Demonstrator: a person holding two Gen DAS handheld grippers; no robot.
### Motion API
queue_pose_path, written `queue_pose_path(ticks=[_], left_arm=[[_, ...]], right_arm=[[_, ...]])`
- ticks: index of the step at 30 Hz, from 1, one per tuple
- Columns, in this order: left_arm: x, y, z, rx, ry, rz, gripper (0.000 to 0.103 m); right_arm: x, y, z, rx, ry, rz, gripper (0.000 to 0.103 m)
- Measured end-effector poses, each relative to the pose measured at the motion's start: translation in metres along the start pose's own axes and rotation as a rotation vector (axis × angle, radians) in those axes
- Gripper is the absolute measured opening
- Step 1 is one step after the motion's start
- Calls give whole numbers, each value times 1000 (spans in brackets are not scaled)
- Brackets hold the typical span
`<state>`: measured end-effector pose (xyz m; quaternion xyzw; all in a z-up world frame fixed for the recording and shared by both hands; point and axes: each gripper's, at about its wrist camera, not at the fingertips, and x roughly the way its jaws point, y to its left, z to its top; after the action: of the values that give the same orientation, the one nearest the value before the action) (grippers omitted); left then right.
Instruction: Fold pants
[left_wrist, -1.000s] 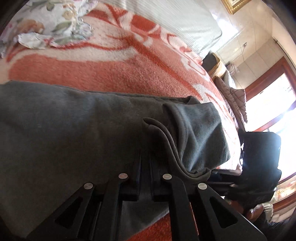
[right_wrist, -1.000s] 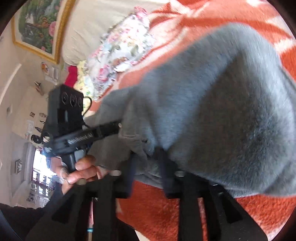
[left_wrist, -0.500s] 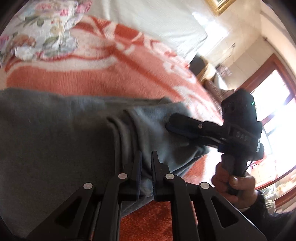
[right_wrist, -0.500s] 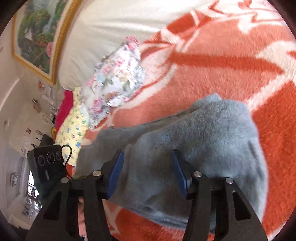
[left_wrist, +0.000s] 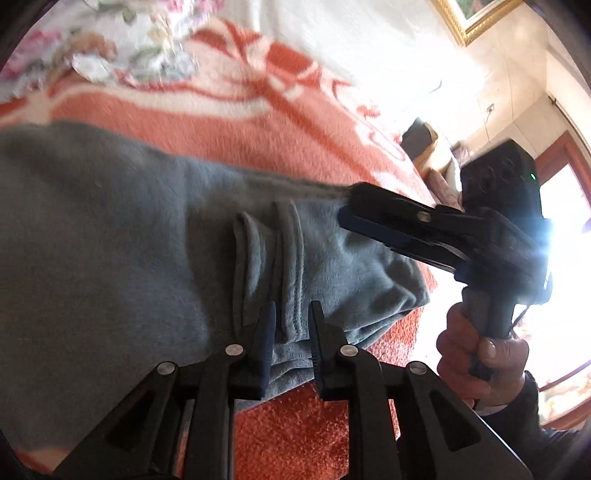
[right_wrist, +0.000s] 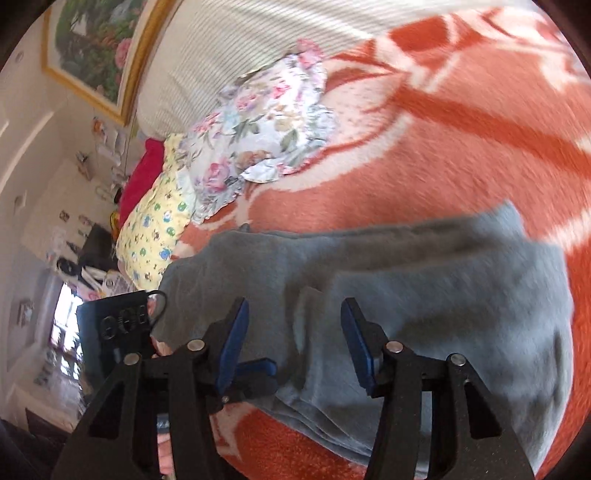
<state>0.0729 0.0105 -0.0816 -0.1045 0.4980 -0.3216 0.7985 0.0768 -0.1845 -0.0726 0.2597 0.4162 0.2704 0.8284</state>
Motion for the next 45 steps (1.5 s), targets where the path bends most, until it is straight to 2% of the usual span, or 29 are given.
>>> queue_pose_path(ticks=[7, 17, 20, 25, 30, 34, 36, 38, 45], left_arm=[[-58, 42, -18, -124, -85, 62, 18], [-178, 144, -57, -416, -309, 185, 18], [-208, 173, -73, -510, -373, 177, 24], [-246, 216, -100, -647, -452, 198, 25], [-263, 244, -115, -737, -498, 225, 25], [-269, 266, -122, -817, -520, 207, 25], [-269, 275, -123, -848, -527, 201, 26], [-268, 281, -123, -867, -536, 199, 37], [-249, 299, -111, -918, -529, 187, 60]], right_arm=[[47, 52, 14, -132, 89, 31, 54], [132, 136, 28, -270, 212, 107, 55], [160, 163, 30, -320, 256, 121, 58], [213, 219, 29, -437, 330, 149, 62], [260, 263, 29, -534, 387, 149, 63], [296, 293, 30, -630, 426, 130, 63], [312, 307, 29, -684, 445, 116, 69], [329, 321, 28, -742, 466, 97, 73], [392, 362, 10, -940, 568, 48, 81]])
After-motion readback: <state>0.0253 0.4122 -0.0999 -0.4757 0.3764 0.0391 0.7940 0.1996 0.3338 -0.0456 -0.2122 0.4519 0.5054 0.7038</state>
